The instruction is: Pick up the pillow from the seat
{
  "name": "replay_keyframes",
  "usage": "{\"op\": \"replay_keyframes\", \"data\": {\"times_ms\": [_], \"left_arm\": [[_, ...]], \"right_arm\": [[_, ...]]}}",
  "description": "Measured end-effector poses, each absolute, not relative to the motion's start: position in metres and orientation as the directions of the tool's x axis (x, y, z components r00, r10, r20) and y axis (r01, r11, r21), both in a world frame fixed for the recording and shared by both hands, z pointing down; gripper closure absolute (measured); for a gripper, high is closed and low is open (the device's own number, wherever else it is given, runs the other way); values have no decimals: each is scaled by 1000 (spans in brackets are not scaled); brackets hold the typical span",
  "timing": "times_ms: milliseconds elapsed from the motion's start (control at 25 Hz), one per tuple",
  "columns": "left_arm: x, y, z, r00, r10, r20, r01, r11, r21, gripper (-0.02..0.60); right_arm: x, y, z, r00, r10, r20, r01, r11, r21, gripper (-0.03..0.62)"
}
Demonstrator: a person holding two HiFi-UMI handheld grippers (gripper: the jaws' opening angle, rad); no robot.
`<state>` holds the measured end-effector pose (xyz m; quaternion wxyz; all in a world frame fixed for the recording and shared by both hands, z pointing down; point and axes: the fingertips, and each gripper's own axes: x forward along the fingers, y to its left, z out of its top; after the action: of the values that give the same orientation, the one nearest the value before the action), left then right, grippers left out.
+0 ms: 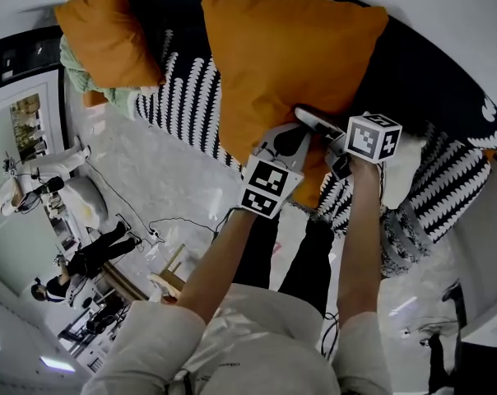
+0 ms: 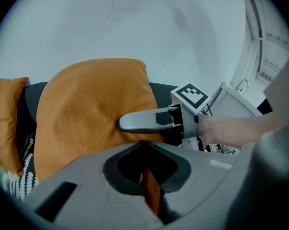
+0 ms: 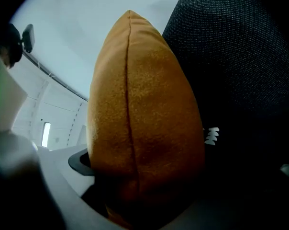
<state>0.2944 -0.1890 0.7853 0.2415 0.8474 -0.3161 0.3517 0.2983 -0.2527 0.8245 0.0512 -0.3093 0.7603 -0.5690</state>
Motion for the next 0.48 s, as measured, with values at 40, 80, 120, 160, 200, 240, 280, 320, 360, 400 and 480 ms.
{"op": "replay_keyframes", "data": {"times_ms": [40,80,120,160,200,240,280,320,360,400,480], "left_arm": [[291,-189,783,549,-370,750,-710,-680,184,572],[287,-189,781,544,-374,751,-715,-675,182,572],[284,-189,780,539,-377,753,-720,-670,179,572],[281,-189,778,534,-379,756,-724,-666,178,572],[280,-188,776,531,-380,758,-727,-664,176,572],[279,-187,774,528,-380,759,-727,-664,174,572],[278,-186,771,527,-380,760,-726,-666,170,572],[278,-185,768,525,-381,761,-726,-667,167,572],[277,-185,766,522,-384,761,-728,-665,164,572],[275,-185,763,520,-389,761,-733,-661,162,572],[270,-187,757,510,-408,757,-750,-642,159,572]], "right_arm": [[295,-253,823,-799,-530,286,-425,160,-891,56],[292,-254,820,-794,-531,297,-438,161,-884,57],[289,-254,817,-789,-532,307,-451,163,-877,57],[287,-254,815,-786,-532,316,-463,166,-871,60],[286,-253,813,-783,-531,324,-472,167,-866,63],[285,-251,811,-782,-528,331,-478,168,-862,78],[284,-250,809,-782,-524,336,-483,169,-859,110],[284,-249,806,-783,-520,341,-486,171,-857,146],[283,-248,804,-785,-515,345,-489,171,-856,179],[282,-248,803,-786,-509,351,-491,170,-854,203],[280,-246,799,-787,-498,365,-501,168,-849,235]]}}
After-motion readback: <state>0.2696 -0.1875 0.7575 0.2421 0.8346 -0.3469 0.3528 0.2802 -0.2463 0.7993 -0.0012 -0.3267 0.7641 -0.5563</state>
